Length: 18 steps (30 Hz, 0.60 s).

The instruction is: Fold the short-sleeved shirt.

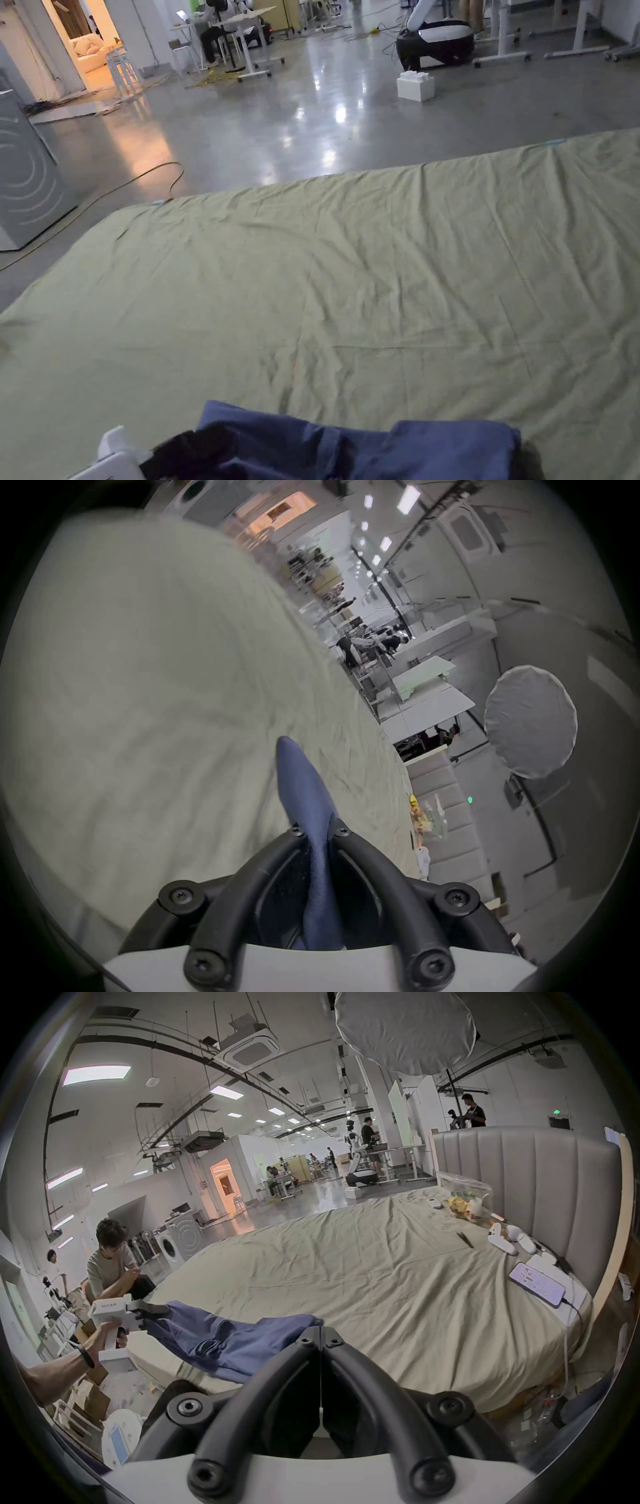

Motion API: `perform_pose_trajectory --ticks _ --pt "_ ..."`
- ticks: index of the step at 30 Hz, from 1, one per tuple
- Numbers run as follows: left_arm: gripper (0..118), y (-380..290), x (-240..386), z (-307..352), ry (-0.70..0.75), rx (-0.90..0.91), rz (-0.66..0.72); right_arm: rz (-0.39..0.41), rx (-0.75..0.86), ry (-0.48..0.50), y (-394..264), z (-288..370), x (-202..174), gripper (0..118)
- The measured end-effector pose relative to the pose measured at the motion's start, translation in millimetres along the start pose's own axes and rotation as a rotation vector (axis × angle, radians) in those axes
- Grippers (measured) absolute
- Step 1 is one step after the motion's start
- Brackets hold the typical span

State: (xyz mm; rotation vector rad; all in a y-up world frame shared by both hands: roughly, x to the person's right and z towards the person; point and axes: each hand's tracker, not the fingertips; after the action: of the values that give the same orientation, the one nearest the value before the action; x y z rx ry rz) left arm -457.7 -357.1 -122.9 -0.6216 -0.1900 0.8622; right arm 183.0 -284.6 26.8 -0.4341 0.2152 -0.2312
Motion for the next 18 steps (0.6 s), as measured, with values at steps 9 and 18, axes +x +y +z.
perform_pose_trajectory --ticks 9,18 --pt "8 -83 117 -81 -0.118 -0.133 -0.266 0.021 0.014 0.004 -2 11 -5 0" --pt "73 -174 155 -179 0.012 -0.393 -0.359 -0.024 0.022 -0.145 -8 40 27 0"
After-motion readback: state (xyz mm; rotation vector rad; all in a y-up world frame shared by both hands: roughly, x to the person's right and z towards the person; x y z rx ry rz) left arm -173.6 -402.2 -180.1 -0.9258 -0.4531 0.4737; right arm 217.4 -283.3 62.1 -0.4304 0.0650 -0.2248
